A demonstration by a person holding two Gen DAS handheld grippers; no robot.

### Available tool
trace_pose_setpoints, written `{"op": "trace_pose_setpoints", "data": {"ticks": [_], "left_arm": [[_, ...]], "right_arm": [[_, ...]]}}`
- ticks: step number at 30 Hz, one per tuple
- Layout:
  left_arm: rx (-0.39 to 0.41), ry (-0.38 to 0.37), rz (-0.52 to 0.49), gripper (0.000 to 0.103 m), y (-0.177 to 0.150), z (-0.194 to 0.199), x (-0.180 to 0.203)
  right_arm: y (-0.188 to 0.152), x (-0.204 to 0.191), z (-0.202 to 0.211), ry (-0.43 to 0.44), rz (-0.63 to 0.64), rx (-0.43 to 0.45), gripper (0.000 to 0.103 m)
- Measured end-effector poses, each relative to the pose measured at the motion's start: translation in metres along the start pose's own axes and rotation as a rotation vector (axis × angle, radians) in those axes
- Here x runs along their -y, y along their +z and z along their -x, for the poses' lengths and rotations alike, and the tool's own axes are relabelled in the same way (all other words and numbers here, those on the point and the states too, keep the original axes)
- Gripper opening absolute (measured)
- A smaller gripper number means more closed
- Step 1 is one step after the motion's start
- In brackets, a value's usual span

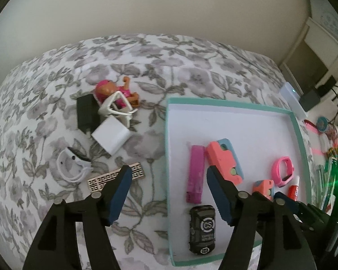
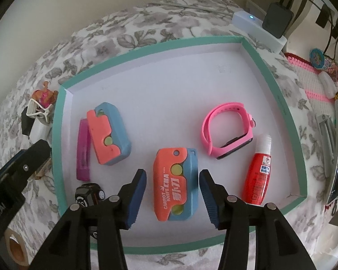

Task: Organize rigid objects
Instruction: 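Open the left tool to drop the lighter while the right tool releases the knife, then move both tools back from the tray toward the white watch and gold bar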

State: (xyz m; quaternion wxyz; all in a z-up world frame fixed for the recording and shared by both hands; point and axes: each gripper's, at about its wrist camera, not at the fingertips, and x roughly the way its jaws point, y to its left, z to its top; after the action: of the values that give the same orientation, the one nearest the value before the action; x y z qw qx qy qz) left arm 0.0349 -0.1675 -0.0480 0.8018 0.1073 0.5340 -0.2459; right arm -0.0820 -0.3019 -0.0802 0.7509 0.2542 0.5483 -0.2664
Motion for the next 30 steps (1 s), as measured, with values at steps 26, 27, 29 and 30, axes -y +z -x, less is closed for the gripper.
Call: {"op": "trace_pose_setpoints", "data": {"ticks": [26, 27, 29, 30], "left_arm": [[-0.091, 0.133, 0.123, 0.093, -0.004, -0.021, -0.039], [-0.091, 0.137, 0.126, 0.099, -0.004, -0.021, -0.040], [-0.087, 0.150, 0.130, 0.100, -0.004, -0.021, -0.042], [-0.086, 0.154, 0.131, 0.100, -0.005, -0.021, -0.043]], "right_arm": [[0.002, -0.015, 0.007, 0.008, 0.052, 0.100, 0.099], [0.002, -0.015, 0.007, 0.009, 0.054, 0.102, 0.101], [0.002, -0.015, 0.007, 0.009, 0.053, 0.108, 0.103], [0.002, -0.015, 0.007, 0.009, 0.053, 0.110, 0.103]]}}
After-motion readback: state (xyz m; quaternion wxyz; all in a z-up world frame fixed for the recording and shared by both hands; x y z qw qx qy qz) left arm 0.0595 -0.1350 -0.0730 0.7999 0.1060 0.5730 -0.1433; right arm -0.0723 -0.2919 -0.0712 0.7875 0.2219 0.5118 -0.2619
